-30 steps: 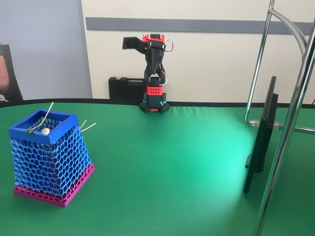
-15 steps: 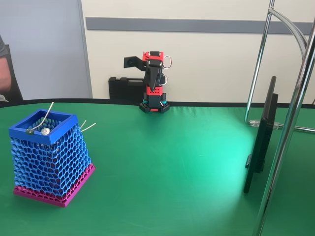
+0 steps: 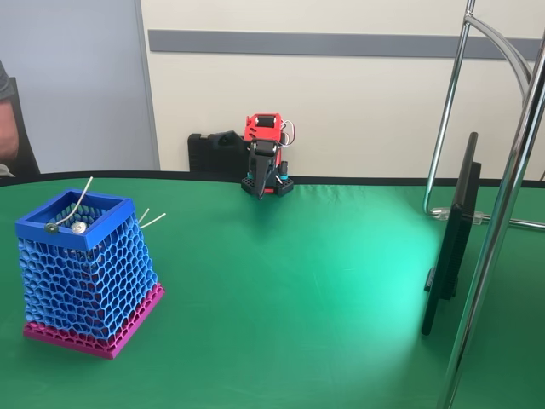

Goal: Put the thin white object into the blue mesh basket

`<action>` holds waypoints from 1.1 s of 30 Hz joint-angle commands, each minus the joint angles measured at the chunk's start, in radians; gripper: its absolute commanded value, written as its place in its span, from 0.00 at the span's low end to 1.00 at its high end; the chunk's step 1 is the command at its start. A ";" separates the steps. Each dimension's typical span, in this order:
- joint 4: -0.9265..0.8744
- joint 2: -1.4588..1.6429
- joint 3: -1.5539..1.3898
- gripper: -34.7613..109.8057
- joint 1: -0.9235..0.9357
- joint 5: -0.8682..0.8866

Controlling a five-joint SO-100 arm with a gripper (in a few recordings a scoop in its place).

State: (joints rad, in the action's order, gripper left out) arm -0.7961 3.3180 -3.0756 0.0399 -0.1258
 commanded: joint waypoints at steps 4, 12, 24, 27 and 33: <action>-0.064 0.008 -0.008 0.24 0.003 0.014; -0.066 0.008 -0.008 0.25 0.003 0.012; -0.067 0.008 -0.008 0.25 0.003 0.012; -0.067 0.008 -0.008 0.25 0.003 0.012; -0.067 0.008 -0.008 0.25 0.003 0.012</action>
State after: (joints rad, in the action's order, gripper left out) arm -0.8575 3.3180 -3.0756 0.0399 -0.1181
